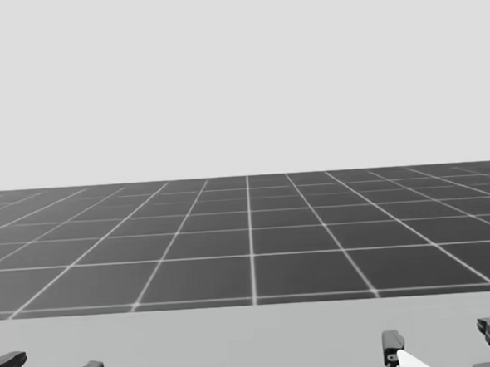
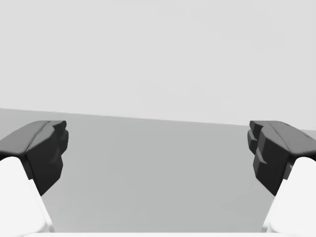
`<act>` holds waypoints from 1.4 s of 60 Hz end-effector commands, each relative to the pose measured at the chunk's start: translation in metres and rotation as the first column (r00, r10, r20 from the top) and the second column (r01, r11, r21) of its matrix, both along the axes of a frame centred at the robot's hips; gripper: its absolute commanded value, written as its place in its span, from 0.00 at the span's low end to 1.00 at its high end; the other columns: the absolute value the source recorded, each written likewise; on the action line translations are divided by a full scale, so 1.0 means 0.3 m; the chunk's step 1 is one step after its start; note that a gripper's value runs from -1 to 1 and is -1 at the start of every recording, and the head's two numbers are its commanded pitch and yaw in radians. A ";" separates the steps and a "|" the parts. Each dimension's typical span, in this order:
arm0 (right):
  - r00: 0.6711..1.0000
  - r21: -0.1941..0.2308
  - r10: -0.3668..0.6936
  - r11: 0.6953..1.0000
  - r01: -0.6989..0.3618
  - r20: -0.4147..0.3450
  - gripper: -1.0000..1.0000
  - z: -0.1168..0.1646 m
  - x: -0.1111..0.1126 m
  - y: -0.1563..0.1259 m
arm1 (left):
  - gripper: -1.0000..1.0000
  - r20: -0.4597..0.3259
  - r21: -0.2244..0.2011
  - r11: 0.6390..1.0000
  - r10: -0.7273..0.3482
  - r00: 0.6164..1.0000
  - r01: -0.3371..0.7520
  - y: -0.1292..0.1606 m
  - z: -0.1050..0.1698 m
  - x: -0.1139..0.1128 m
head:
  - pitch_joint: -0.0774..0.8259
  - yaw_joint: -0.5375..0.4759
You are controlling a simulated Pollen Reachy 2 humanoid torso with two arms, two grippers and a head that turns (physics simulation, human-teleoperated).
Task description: Pick up the gelatin box and lift it.
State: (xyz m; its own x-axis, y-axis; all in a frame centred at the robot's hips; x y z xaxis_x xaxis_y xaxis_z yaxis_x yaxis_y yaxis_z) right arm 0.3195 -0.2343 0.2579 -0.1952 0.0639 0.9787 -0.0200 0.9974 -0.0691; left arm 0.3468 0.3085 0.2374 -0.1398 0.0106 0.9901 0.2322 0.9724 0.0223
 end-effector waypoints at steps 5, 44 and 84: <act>1.000 0.005 -0.011 1.000 0.010 0.016 0.00 0.004 -0.008 0.003 | 0.00 0.005 0.012 1.000 0.005 1.000 -0.005 0.001 -0.001 -0.001 | 0.09 0.54; 0.999 -0.028 -0.041 0.999 0.041 0.007 0.00 0.003 0.006 -0.005 | 0.00 0.014 0.025 1.000 0.006 1.000 -0.007 0.003 0.002 0.002 | 0.58 0.58; 0.999 -0.031 -0.034 0.999 0.034 -0.003 0.00 -0.001 0.004 0.006 | 0.00 0.024 0.037 0.999 -0.011 1.000 0.010 -0.018 0.012 -0.011 | 0.82 0.86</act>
State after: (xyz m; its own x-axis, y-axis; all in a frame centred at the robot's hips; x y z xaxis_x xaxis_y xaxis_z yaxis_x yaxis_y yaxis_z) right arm 0.3205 -0.2332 0.2582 -0.1915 0.1014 0.9763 0.0149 0.9948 -0.1004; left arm 0.3462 0.3064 0.2380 -0.1560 -0.0244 0.9875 0.2320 0.9708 0.0606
